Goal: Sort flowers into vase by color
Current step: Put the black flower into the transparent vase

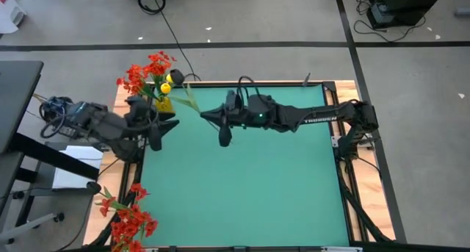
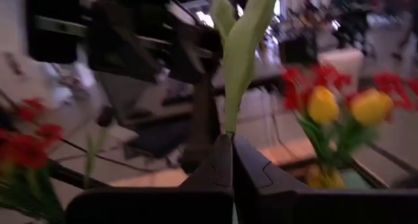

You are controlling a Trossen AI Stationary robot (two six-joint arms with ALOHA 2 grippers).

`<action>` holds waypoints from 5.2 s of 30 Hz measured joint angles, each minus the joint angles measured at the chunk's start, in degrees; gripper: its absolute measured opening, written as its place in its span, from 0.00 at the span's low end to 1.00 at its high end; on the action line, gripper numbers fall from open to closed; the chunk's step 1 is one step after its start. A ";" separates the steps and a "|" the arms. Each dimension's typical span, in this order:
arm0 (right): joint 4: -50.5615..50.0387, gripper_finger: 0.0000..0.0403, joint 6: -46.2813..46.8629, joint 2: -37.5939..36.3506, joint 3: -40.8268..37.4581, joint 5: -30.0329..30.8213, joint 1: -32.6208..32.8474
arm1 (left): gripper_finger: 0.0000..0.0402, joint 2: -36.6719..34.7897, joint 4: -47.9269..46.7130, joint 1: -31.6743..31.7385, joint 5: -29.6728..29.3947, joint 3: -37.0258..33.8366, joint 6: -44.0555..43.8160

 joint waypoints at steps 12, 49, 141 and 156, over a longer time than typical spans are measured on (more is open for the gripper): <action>9.35 0.00 -3.28 0.07 0.00 -7.12 -1.25 | 0.47 1.17 11.92 15.40 11.55 0.02 15.59; 14.38 0.00 -1.77 0.11 0.07 -7.96 -3.20 | 0.47 4.07 22.28 27.39 35.30 -0.02 22.55; -27.84 0.28 37.06 0.00 0.04 -1.05 1.06 | 0.01 -16.88 17.42 -4.53 71.48 -28.33 18.08; -27.84 0.28 37.17 0.00 0.04 -0.87 1.09 | 0.01 -16.35 23.17 -4.55 71.56 -28.33 18.74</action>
